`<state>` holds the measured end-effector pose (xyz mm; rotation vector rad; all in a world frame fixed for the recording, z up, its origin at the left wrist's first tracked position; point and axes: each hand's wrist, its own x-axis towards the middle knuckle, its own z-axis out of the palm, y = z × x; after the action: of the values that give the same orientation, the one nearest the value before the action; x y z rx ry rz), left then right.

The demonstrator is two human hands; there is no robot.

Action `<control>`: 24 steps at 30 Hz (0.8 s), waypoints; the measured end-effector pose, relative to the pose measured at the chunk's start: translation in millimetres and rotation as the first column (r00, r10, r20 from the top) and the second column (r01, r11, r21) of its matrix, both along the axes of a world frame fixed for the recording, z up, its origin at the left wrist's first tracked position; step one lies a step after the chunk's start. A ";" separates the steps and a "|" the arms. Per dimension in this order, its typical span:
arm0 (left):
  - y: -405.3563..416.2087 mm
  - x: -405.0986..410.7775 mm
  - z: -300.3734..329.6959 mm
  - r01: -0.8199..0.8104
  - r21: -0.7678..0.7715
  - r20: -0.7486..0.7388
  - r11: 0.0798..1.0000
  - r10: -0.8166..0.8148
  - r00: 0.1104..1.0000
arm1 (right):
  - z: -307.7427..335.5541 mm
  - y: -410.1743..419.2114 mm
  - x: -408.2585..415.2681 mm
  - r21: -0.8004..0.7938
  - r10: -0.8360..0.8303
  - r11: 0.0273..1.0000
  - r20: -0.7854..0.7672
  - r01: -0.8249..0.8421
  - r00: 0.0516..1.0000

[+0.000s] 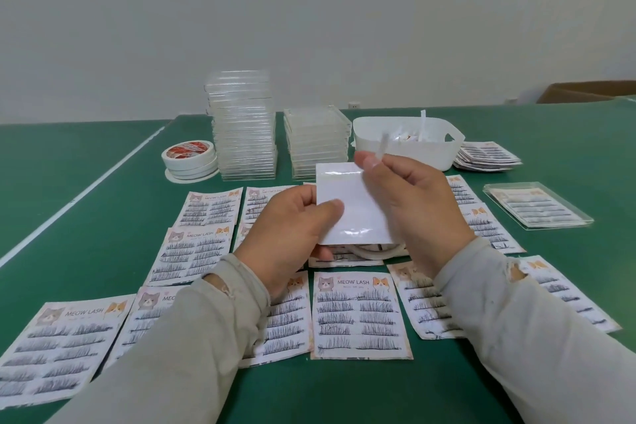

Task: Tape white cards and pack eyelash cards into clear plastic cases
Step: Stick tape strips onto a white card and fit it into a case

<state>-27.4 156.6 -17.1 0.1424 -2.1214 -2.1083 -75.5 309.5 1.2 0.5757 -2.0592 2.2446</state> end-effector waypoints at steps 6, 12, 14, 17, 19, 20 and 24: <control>-1.0 -1.7 1.9 -0.145 0.102 -0.050 0.984 0.150 0.987 | 46.4 16.7 -62.8 0.075 -0.284 0.956 -0.005 0.284 0.959; -4.7 -6.1 -0.4 -0.231 0.070 -0.114 0.971 0.238 0.965 | 68.9 29.2 -154.5 0.707 -0.396 0.515 -0.306 0.485 0.866; -4.9 -7.2 -1.3 -0.233 0.063 -0.120 0.970 0.239 0.964 | 66.9 33.7 -171.1 0.813 -0.376 0.335 -0.348 0.476 0.859; -5.5 -8.4 -2.6 -0.232 0.058 -0.122 0.971 0.237 0.964 | 64.9 36.3 -176.9 0.830 -0.368 0.310 -0.345 0.463 0.864; -6.0 -7.3 -2.4 -0.226 0.055 -0.121 0.973 0.231 0.965 | 65.0 39.0 -171.7 0.793 -0.368 0.371 -0.352 0.483 0.861; -6.0 -6.9 -1.9 -0.222 0.053 -0.123 0.974 0.227 0.966 | 66.1 40.2 -166.3 0.764 -0.376 0.410 -0.356 0.498 0.856; -7.0 -5.9 0.5 -0.211 0.071 -0.111 0.975 0.218 0.970 | 65.4 35.2 -122.1 0.525 -0.416 0.711 -0.221 0.467 0.882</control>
<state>-33.4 149.7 -16.6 0.2368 -1.8859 -2.0022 -197.6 344.7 66.6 0.1439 -2.4801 1.3090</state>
